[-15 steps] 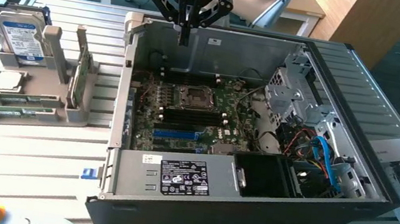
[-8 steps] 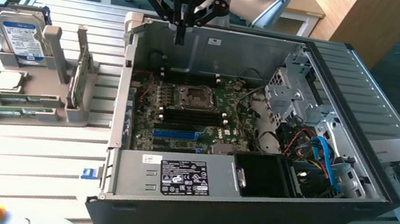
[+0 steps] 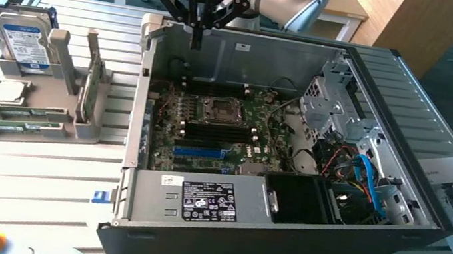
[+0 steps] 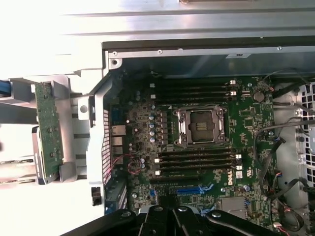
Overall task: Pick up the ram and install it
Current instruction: 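Reach for the ram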
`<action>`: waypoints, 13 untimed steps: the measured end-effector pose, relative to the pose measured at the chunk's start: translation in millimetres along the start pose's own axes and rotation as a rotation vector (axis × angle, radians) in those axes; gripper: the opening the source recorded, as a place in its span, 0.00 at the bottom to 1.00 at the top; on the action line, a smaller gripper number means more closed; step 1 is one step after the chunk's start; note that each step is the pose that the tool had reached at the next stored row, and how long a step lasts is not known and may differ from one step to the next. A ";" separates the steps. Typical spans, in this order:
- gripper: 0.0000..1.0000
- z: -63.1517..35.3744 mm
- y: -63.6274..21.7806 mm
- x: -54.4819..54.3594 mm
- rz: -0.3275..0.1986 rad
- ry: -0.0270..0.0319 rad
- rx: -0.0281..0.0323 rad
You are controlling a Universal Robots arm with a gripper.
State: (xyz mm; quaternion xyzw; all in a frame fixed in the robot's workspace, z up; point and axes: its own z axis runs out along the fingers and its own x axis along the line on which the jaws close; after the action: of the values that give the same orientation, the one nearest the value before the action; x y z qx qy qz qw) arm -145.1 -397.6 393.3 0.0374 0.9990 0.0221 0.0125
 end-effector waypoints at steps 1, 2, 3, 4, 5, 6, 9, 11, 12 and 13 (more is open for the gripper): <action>0.10 0.0 0.1 1.3 0.000 0.0000 0.0000; 0.10 0.0 0.2 2.5 0.000 -0.0001 -0.0001; 0.10 0.0 0.4 3.8 0.000 0.0000 -0.0001; 0.10 -0.1 0.6 5.4 0.000 0.0001 0.0001; 0.10 -0.1 0.6 6.9 0.000 0.0001 0.0000; 0.10 0.0 0.7 8.2 0.000 -0.0001 -0.0001; 0.10 -0.1 1.1 11.4 0.000 0.0000 0.0000; 0.10 0.0 1.7 13.7 0.000 0.0000 0.0000; 0.10 0.0 2.3 15.0 0.000 0.0001 0.0001; 0.10 0.1 3.3 16.5 0.000 0.0001 0.0002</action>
State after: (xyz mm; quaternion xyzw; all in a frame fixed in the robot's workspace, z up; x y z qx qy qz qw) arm -161.4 -393.0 393.0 0.0374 0.9990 0.0220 0.0125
